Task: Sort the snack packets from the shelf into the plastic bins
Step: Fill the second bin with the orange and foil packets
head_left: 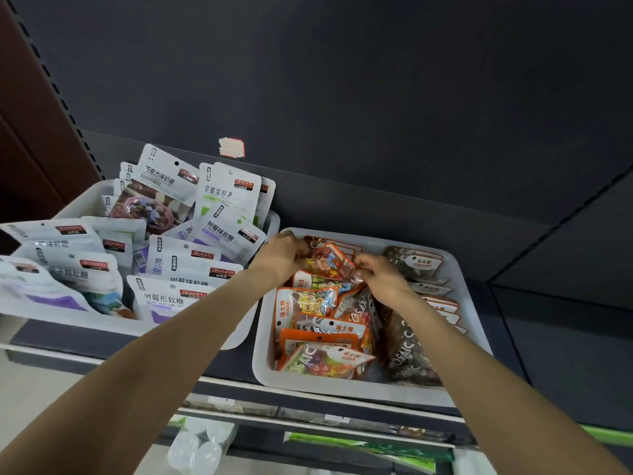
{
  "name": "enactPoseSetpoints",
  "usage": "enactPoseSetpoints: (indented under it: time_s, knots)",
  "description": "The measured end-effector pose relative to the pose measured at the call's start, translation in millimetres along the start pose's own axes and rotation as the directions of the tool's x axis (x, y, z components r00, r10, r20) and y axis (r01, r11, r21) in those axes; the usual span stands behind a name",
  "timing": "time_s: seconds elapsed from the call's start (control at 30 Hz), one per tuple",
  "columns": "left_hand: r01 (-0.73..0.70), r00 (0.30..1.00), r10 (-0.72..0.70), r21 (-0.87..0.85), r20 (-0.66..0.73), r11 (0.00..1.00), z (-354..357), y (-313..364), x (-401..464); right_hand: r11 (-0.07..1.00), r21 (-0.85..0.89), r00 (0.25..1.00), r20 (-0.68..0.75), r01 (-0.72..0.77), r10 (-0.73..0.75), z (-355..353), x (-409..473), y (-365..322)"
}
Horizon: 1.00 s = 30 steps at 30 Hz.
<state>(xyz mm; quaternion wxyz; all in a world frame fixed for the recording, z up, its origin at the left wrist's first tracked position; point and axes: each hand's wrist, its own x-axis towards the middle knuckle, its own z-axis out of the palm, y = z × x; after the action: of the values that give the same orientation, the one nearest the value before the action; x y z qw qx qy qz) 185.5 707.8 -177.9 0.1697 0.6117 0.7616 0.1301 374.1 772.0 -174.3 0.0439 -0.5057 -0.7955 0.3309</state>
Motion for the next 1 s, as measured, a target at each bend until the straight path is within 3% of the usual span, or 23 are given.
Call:
enactPoseSetpoints:
  time_s: [0.1,0.2,0.27,0.37,0.53,0.67,0.77,0.87,0.93,1.0]
  knots:
    - [-0.016,1.0,0.016,-0.023,0.018,1.0,-6,-1,-1,0.998,-0.056,0.999,-0.019,0.027,-0.028,-1,-3,-4]
    - [-0.04,0.999,0.041,-0.049,0.013,0.998,-11,2,-3,0.991,0.0,0.985,-0.111,0.135,-0.134,-7,-9,-17]
    - [-0.053,0.997,0.048,-0.089,-0.062,0.995,-17,6,-3,0.981,-0.043,0.967,-0.163,0.19,-0.194,-8,-7,-25]
    - [-0.046,0.987,0.009,-0.225,-0.162,0.973,-22,7,-1,0.992,-0.079,0.974,-0.195,0.099,-0.113,-2,1,-23]
    - [-0.005,0.996,0.015,-0.114,0.084,0.993,-12,-3,-2,0.986,-0.164,0.993,-0.116,-0.024,0.005,12,5,-9]
    - [-0.046,0.999,0.049,-0.179,0.015,0.983,-18,5,2,0.984,-0.169,0.988,-0.131,0.058,-0.08,8,7,-22]
    - [-0.058,0.996,0.071,-0.208,0.057,0.976,-17,11,1,0.967,-0.249,0.995,-0.071,0.052,-0.072,10,8,-28]
    - [-0.02,0.995,0.048,-0.283,0.09,0.959,-13,3,-8,0.926,-0.377,0.986,-0.147,0.021,-0.082,10,7,-30]
    - [0.001,0.998,0.016,-0.248,0.067,0.969,-10,-7,-10,0.945,-0.327,0.972,-0.22,0.001,-0.077,8,6,-27]
    - [0.019,0.999,-0.016,-0.107,0.034,0.994,-12,-11,-11,0.994,-0.114,0.964,-0.266,-0.004,-0.026,6,7,-22]
